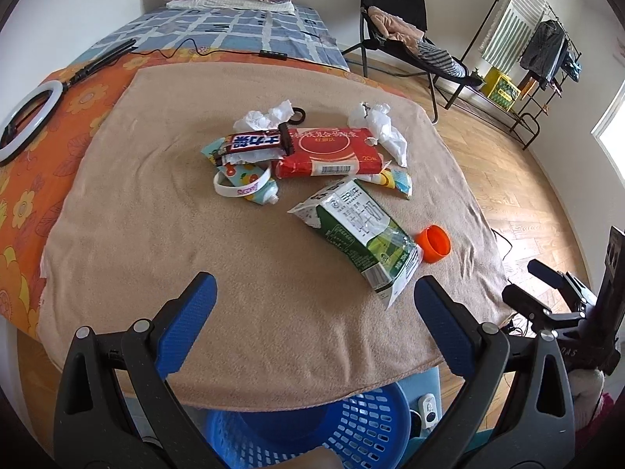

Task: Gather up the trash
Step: 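Grasp the milk carton with the left tool while the right tool grasps the orange cap, then carry the milk carton and orange cap with both tools over the blue basket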

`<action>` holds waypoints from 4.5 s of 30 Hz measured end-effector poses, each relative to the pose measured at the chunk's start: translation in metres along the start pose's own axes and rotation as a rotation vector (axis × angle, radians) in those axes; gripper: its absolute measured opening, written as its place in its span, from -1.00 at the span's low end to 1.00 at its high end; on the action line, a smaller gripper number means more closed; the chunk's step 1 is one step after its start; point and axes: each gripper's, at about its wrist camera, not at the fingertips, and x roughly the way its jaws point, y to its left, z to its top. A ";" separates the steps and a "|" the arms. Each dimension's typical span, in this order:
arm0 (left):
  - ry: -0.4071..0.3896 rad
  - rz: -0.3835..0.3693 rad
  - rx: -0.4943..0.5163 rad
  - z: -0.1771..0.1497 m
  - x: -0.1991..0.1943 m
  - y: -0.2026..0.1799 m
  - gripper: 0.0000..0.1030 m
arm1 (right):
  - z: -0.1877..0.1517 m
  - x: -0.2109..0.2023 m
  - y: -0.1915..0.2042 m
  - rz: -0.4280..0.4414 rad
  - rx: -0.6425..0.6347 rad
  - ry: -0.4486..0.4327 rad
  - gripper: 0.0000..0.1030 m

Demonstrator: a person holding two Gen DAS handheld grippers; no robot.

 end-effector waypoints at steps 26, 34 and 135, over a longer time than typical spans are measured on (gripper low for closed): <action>0.083 0.192 -0.161 0.031 0.136 -0.061 0.99 | 0.010 -0.007 -0.039 0.055 0.094 -0.036 0.99; 0.155 0.213 -0.191 0.031 0.163 -0.059 0.99 | 0.012 -0.009 -0.039 0.039 0.094 -0.048 0.99; 0.297 -0.069 0.289 -0.176 -0.006 0.023 0.50 | -0.104 0.022 0.123 0.315 -0.144 0.185 -0.14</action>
